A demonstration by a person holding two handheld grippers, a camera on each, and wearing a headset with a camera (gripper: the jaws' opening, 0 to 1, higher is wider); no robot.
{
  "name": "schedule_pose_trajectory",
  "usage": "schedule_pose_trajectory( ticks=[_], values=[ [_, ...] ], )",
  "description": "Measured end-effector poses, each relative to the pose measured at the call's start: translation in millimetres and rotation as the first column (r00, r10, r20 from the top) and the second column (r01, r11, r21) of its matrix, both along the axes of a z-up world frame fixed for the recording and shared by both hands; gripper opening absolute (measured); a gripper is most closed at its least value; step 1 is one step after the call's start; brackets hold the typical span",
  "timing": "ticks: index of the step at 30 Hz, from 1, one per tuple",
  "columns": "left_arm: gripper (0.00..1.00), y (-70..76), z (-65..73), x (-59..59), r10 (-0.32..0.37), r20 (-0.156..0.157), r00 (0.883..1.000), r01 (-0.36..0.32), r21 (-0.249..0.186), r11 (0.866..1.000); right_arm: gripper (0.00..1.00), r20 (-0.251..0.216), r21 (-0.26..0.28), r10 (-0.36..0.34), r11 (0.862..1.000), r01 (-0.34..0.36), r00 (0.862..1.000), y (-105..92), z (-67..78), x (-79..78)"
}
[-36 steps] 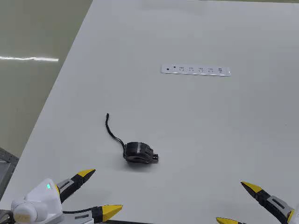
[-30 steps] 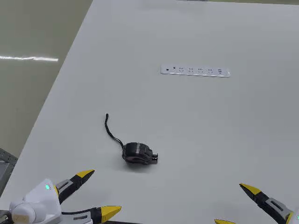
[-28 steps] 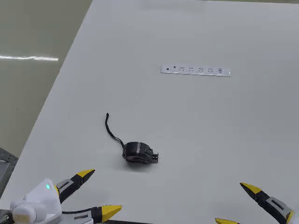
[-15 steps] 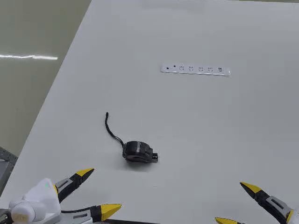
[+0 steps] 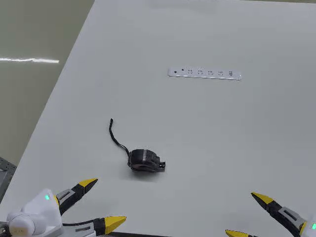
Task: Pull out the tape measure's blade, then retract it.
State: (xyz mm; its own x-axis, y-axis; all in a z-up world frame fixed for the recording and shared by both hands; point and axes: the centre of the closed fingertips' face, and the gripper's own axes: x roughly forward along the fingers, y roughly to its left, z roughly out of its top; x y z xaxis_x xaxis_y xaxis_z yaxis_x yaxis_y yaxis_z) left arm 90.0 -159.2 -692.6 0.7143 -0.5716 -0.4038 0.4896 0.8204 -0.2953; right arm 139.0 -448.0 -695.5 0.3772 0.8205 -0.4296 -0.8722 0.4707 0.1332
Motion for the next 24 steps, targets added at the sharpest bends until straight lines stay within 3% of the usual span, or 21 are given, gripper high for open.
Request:
schedule_pose_trajectory(
  ticks=[13, 24],
  values=[
    [0.79, 0.9, -0.7, 1.8, -0.015, 0.001, 1.000, 0.015, 0.015, 1.000, 0.71, -0.009, 0.008, 0.014, 1.000, -0.014, 1.000, 5.4, -0.8, 0.4],
    [0.78, -6.3, -2.0, 10.4, -0.056, 0.007, 0.998, 0.056, 0.045, 0.997, 0.66, -0.016, 0.018, 0.036, 0.999, -0.036, 0.999, 11.0, -1.9, 3.2]
  ],
)
